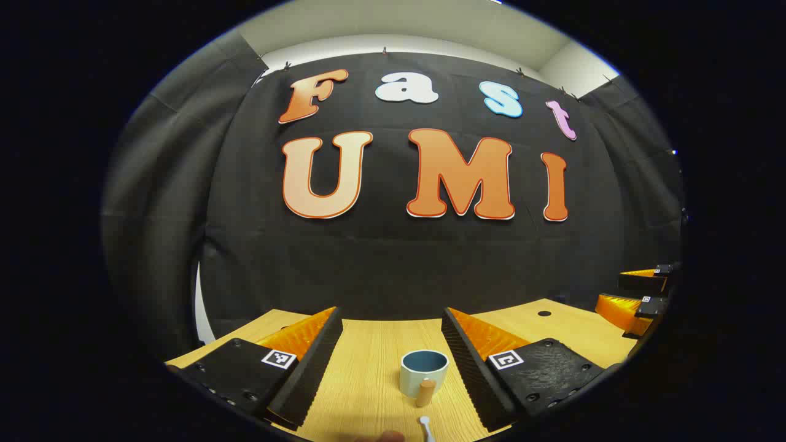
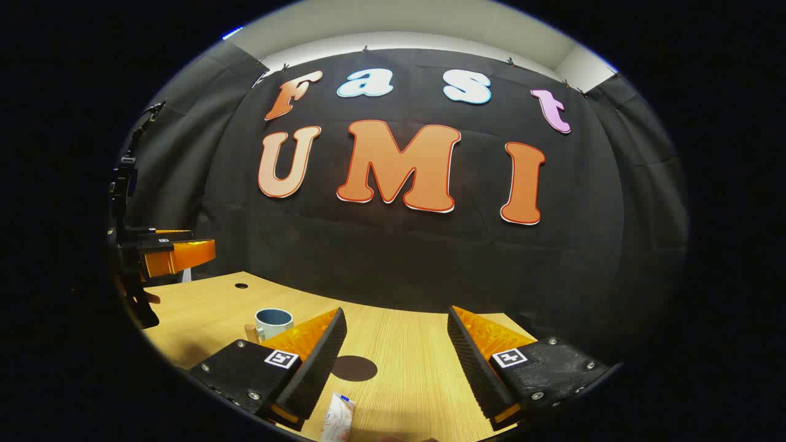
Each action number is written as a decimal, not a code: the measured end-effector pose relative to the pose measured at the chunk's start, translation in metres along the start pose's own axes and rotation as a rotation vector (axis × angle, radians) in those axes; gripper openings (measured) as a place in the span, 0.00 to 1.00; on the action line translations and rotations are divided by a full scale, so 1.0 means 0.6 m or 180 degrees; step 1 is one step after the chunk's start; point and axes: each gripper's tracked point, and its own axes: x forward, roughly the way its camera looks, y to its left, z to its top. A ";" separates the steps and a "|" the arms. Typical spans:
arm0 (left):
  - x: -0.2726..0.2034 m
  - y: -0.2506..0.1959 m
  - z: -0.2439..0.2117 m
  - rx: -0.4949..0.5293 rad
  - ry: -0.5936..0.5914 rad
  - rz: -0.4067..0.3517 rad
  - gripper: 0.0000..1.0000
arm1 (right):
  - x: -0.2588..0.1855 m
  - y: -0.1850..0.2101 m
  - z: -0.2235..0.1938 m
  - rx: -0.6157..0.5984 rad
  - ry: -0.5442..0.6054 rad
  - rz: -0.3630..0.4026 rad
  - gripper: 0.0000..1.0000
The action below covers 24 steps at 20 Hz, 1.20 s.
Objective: Put the toothbrush and toothpaste on the desktop into the cup, then pick up the cup and place it on the coaster on the desktop.
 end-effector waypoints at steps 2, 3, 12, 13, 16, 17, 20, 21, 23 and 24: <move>-0.001 0.000 0.002 -0.0003 -0.0016 0.0000 0.98 | -0.001 0.007 0.006 0.0012 -0.0029 0.0033 0.99; 0.000 -0.001 0.003 -0.0013 -0.0012 0.0005 0.98 | -0.001 0.008 0.011 0.0015 -0.0042 0.0033 0.99; 0.003 0.000 -0.004 -0.0003 0.0057 0.0052 0.98 | -0.006 0.013 0.032 0.0050 -0.0069 0.0021 0.99; 0.003 0.002 -0.003 0.0000 0.0061 0.0057 0.97 | -0.005 0.015 0.034 0.0064 -0.0072 0.0036 0.99; 0.001 -0.007 0.001 0.0022 0.0075 0.0047 0.97 | -0.004 0.019 0.039 0.0121 -0.0047 0.0079 0.99; 0.001 -0.010 0.005 0.0034 0.0072 0.0054 0.97 | -0.004 0.021 0.035 0.0125 -0.0015 0.0090 0.98; 0.004 -0.020 0.003 0.0013 0.0115 0.0014 0.97 | -0.004 0.019 0.031 0.0121 0.0040 0.0094 0.99; 0.006 -0.025 0.000 0.0008 0.0161 -0.0007 0.97 | -0.005 0.019 0.026 0.0125 0.0074 0.0113 0.99; 0.005 -0.033 -0.013 0.0006 0.0274 -0.0049 0.97 | -0.006 0.030 0.006 0.0162 0.0217 0.0207 0.99; 0.003 -0.035 -0.024 0.0004 0.0348 -0.0067 0.97 | -0.007 0.032 0.001 0.0196 0.0293 0.0250 0.99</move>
